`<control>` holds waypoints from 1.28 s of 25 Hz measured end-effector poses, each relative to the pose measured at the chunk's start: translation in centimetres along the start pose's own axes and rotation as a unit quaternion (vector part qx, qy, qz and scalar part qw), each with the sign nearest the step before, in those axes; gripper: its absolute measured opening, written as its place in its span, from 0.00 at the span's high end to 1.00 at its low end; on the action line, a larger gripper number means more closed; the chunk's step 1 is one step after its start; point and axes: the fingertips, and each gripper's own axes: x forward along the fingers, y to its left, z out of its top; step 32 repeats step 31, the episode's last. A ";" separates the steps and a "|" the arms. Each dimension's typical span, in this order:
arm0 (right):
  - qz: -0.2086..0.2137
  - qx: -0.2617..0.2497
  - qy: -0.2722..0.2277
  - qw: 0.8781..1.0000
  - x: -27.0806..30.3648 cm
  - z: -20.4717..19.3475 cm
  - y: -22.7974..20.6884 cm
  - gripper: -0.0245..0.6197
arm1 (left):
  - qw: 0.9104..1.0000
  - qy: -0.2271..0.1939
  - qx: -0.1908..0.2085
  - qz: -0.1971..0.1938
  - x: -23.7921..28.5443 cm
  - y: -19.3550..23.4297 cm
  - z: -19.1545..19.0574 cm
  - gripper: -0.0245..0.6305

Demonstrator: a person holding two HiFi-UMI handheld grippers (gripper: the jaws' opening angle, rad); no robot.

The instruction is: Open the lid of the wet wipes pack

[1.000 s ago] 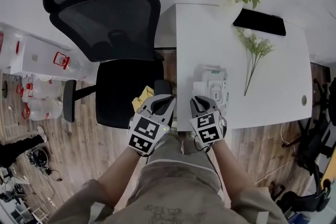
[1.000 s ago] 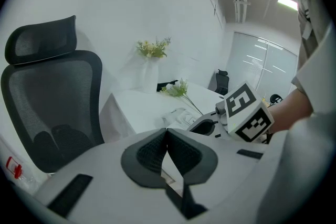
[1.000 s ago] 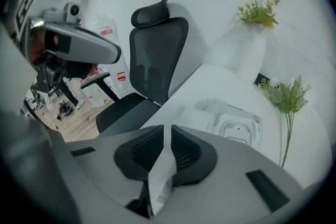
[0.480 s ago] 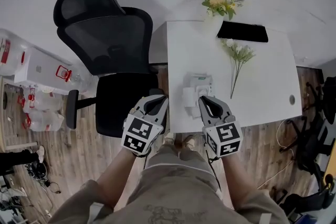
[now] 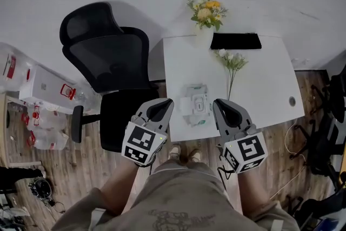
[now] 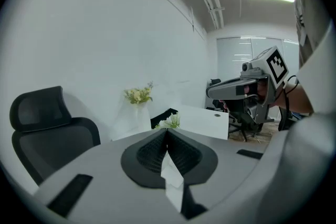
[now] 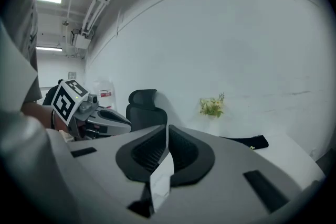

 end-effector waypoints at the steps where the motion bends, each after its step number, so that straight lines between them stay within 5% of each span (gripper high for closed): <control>1: -0.002 -0.003 -0.007 1.000 -0.5 0.5 -0.1 0.90 | 1.000 -0.006 0.005 -0.002 -0.2 -0.3 0.7 0.94; 19: 0.014 -0.002 0.040 0.999 -4.4 -0.8 0.3 0.90 | 0.999 -0.032 0.034 -0.007 -1.9 -3.0 4.5 0.94; 32: 0.022 -0.006 0.011 1.000 -3.8 0.1 0.6 0.90 | 0.999 -0.021 0.034 -0.003 -2.4 -3.3 4.0 0.94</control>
